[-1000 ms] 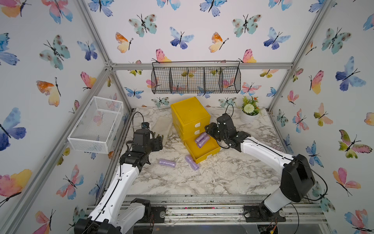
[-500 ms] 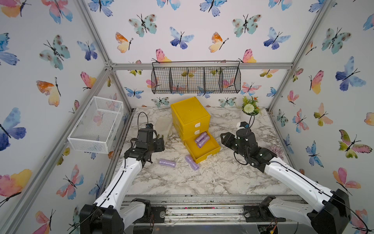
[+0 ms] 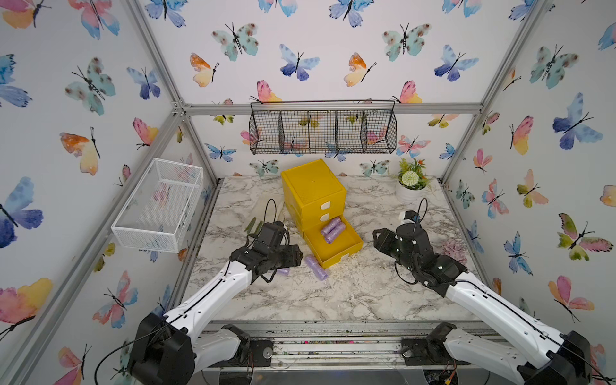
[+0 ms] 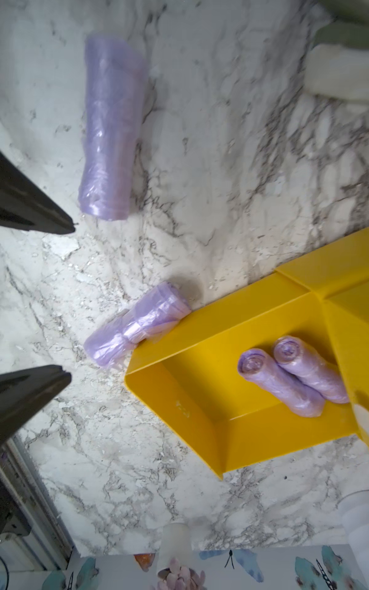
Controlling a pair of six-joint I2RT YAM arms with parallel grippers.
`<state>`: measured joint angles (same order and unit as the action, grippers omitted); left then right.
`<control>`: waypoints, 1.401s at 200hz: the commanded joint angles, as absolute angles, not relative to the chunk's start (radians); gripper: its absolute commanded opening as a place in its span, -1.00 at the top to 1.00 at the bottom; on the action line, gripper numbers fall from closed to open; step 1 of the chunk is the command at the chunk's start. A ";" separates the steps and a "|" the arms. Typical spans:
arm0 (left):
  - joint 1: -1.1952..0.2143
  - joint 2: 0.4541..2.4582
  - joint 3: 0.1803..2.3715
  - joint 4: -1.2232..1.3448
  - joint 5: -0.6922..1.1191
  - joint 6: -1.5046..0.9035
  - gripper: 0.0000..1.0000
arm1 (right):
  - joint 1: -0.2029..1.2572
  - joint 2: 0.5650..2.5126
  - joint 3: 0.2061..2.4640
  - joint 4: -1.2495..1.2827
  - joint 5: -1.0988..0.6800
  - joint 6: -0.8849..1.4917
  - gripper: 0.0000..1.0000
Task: Sort the rolls of trash bags by color and place them into the drawer
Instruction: Pick up the roll of trash bags from the center of the board.
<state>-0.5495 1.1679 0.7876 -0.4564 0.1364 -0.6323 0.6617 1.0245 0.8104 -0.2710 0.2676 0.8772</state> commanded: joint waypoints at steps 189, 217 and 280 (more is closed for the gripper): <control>-0.581 1.386 0.671 -0.116 0.235 -1.266 -0.24 | 0.658 0.988 0.795 -0.311 0.305 0.896 -0.11; -0.587 1.421 0.655 -0.070 0.236 -1.291 -0.23 | 0.658 0.980 0.799 -0.325 0.305 0.895 -0.11; -0.600 1.477 0.675 -0.037 0.224 -1.299 -0.17 | 0.658 0.940 0.802 -0.363 0.349 0.882 -0.12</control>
<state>-0.5915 1.4513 0.6613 -0.0628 0.2432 -1.2888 0.6617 0.9668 0.8059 -0.3256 0.3077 0.8921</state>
